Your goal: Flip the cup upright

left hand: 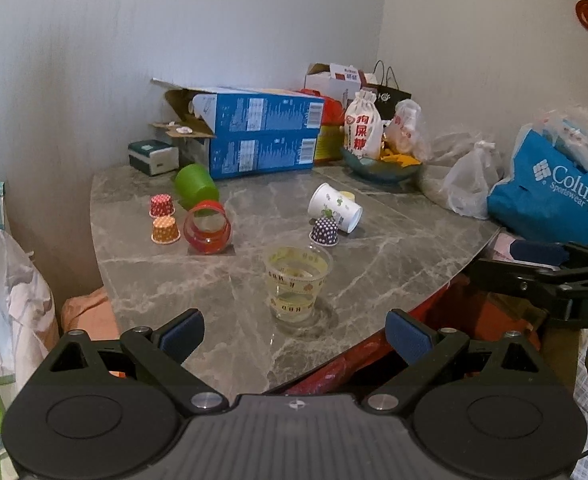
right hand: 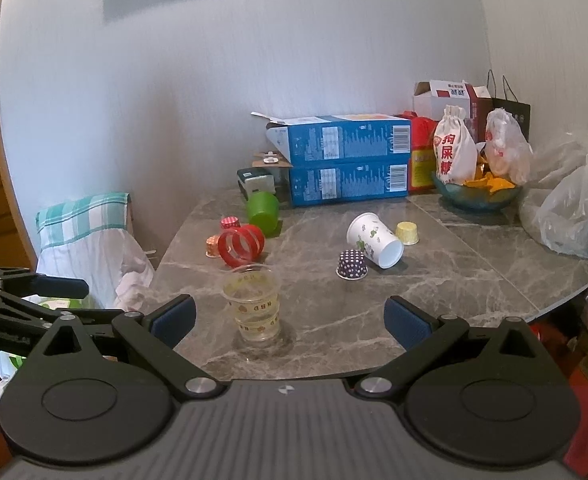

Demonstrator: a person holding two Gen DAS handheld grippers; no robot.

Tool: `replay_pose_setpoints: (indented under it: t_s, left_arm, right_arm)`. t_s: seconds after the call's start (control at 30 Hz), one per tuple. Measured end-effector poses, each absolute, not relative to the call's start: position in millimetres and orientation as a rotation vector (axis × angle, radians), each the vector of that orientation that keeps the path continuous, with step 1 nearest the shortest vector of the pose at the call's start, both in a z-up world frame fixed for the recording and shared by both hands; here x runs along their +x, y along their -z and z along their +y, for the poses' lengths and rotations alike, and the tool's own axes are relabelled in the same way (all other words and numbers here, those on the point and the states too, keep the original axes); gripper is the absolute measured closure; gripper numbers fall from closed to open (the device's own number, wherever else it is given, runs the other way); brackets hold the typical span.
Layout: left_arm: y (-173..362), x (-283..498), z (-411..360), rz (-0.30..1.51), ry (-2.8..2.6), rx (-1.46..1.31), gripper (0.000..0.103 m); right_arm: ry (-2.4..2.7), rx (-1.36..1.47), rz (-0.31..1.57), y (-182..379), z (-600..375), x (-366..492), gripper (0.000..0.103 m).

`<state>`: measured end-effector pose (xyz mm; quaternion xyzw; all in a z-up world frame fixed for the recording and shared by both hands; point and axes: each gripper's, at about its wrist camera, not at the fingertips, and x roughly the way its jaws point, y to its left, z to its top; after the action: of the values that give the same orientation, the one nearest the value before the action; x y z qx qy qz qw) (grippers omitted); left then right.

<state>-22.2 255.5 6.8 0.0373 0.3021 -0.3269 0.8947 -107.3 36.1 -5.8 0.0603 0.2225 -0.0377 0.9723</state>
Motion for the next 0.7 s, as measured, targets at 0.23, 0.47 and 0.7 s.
replay_pose_setpoints:
  t_s: [0.23,0.47,0.7]
  left_arm:
    - [-4.6,-23.3,255.1,0.638,0.677,0.073,0.004]
    - [-6.5,-23.0,255.8,0.626,0.658,0.074,0.004]
    - [-7.2,-22.4,255.0,0.617,0.653,0.078,0.004]
  right_arm:
    - [0.065,0.123,0.460,7.9,38.4,-108.1,0.002]
    - [0.067,0.126,0.460,7.0,38.3,-108.6,0.002]
    - [0.070,0.130,0.464,6.7,37.5,-107.9,0.002]
